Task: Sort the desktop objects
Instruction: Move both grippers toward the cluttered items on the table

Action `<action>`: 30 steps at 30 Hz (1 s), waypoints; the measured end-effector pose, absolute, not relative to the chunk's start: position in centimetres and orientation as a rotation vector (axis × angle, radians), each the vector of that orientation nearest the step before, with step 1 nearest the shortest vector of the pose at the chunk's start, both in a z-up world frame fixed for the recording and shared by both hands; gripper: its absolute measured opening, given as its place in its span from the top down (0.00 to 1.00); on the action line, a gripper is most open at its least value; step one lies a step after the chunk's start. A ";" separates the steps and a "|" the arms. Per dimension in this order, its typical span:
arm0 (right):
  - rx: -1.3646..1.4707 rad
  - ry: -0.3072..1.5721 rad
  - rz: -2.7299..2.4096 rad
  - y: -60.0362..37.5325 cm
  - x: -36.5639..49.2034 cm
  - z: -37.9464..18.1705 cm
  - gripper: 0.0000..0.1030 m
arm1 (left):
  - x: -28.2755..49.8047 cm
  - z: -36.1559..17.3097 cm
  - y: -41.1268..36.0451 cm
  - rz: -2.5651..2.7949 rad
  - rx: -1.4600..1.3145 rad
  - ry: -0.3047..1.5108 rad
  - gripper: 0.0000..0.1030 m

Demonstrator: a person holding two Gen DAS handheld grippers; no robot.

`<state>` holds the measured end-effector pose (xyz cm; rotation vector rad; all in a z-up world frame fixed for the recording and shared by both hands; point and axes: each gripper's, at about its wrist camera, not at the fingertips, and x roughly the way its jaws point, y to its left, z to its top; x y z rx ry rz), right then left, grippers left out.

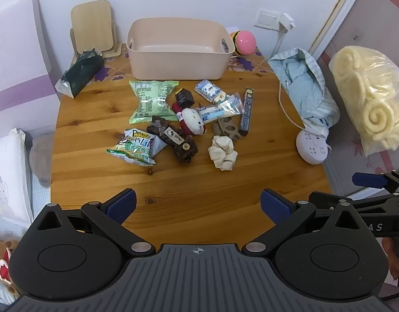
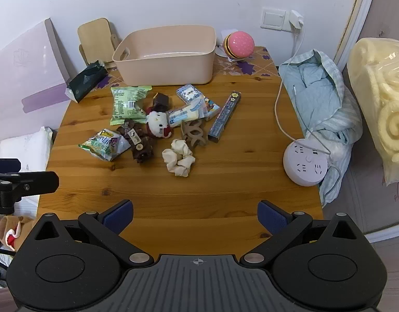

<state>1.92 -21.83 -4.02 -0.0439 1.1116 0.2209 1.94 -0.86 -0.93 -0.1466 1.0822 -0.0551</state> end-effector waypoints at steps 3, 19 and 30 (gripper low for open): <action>-0.044 1.117 0.229 -22.1 2.5 -4.4 0.00 | 2.5 -1.2 -0.8 -0.047 -0.151 1.084 0.00; -0.039 1.105 0.287 -22.9 6.9 -6.8 0.00 | 6.3 -2.3 -0.9 0.003 -0.157 1.119 0.00; -0.097 1.085 0.360 -22.9 10.5 -9.0 0.04 | 9.6 -4.7 -0.1 0.083 -0.209 1.195 0.00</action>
